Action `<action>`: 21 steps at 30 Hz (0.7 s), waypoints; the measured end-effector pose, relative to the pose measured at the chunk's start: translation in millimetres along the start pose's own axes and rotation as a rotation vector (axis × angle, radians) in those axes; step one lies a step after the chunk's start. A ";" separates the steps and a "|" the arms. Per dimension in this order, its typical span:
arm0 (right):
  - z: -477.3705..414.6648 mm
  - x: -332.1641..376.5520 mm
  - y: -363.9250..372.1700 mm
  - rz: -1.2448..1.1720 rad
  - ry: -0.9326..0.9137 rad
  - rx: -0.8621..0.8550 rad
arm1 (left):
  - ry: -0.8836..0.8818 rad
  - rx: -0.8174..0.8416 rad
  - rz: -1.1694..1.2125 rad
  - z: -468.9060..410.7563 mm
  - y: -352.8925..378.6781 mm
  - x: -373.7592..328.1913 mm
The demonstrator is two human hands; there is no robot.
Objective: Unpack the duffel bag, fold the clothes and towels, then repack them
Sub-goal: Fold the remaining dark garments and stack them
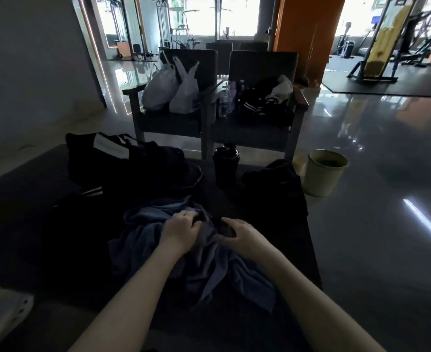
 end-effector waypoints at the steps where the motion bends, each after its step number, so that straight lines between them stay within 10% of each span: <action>1: -0.5 9.5 14.0 0.018 -0.008 0.040 | -0.024 -0.020 -0.011 5.6 -8.2 10.8; 21: -74.2 78.8 98.5 0.364 -0.005 -0.005 | -0.407 -0.115 0.027 64.2 -79.3 213.1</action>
Point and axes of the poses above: each hand's wrist, its own z-axis away from the middle knuckle, its own y-axis out of the palm, x = y × z, the point moved 10 cm from there along -z, towards the middle knuckle, and after that the axes turned 11 degrees about z, right-handed, at the moved point
